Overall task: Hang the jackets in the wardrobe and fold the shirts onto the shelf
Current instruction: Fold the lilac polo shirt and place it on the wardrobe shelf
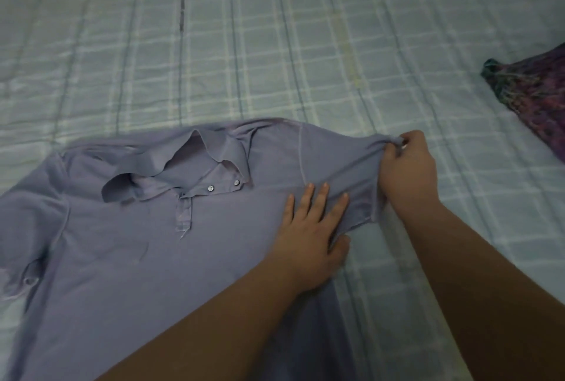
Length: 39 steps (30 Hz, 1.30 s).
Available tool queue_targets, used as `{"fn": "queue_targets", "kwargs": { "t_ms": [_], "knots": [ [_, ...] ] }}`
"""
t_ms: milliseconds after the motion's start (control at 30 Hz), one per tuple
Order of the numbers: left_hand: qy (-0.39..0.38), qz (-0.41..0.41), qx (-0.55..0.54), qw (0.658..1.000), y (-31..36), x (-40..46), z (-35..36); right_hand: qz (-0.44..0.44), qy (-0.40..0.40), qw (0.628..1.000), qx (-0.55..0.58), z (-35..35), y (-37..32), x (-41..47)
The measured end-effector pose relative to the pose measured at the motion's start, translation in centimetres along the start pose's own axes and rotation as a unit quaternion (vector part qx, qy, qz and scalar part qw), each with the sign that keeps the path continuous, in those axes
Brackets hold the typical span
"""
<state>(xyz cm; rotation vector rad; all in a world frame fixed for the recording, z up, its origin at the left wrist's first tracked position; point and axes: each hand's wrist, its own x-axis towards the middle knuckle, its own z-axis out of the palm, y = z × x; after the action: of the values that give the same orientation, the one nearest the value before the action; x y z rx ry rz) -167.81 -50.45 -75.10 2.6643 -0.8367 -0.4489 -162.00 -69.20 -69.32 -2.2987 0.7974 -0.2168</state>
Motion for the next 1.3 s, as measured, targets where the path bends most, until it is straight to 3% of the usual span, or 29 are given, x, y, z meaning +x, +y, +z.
{"fn": "queue_targets", "kwargs": {
  "t_ms": [133, 200, 500, 800, 1067, 1200, 1300],
  "knots": [
    [0.054, -0.020, -0.057, 0.997, -2.5, -3.7, -2.3, -0.078, -0.004, 0.996, 0.032, 0.7, -6.9, -4.0],
    [0.072, -0.044, -0.076, 0.993, -4.5, -6.5, -3.1, -0.095, -0.042, 0.994, 0.037, 2.3, -9.7, -6.7],
    [0.073, -0.156, -0.134, 0.976, -12.9, -16.0, -5.1, -0.023, -0.263, 0.965, 0.002, 11.4, -14.9, -19.3],
    [0.098, -0.146, -0.117, 0.977, -16.7, -17.2, -6.3, -0.108, -0.242, 0.959, -0.100, 11.6, -11.4, -20.6],
    [0.137, -0.225, -0.097, 0.960, -29.3, -27.9, -9.6, -0.203, -0.260, 0.940, -0.086, 21.6, -19.7, -29.8],
    [0.274, -0.335, -0.163, 0.887, -35.8, -32.1, -13.0, -0.282, -0.259, 0.921, -0.070, 26.9, -25.0, -33.2],
    [0.273, -0.473, -0.283, 0.788, -39.9, -32.0, -14.7, -0.308, -0.276, 0.905, -0.101, 30.4, -27.5, -33.8]
  ]
}}
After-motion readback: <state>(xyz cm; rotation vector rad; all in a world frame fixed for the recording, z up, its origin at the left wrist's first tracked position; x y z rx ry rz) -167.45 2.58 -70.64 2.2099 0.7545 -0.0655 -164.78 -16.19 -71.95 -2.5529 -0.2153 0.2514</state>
